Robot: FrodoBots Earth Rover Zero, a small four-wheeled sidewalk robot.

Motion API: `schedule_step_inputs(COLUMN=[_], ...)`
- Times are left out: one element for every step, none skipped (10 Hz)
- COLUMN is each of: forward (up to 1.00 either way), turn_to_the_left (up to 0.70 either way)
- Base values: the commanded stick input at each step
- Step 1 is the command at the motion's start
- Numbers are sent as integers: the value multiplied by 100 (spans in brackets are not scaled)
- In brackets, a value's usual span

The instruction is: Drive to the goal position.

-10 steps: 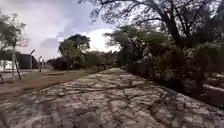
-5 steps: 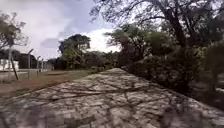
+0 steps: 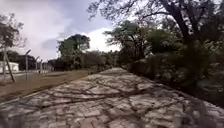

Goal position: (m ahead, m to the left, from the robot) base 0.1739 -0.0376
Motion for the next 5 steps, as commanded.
schedule_step_inputs(forward=[70,70,70,70,70], turn_to_the_left=[-35,-35,-35,-35,-29])
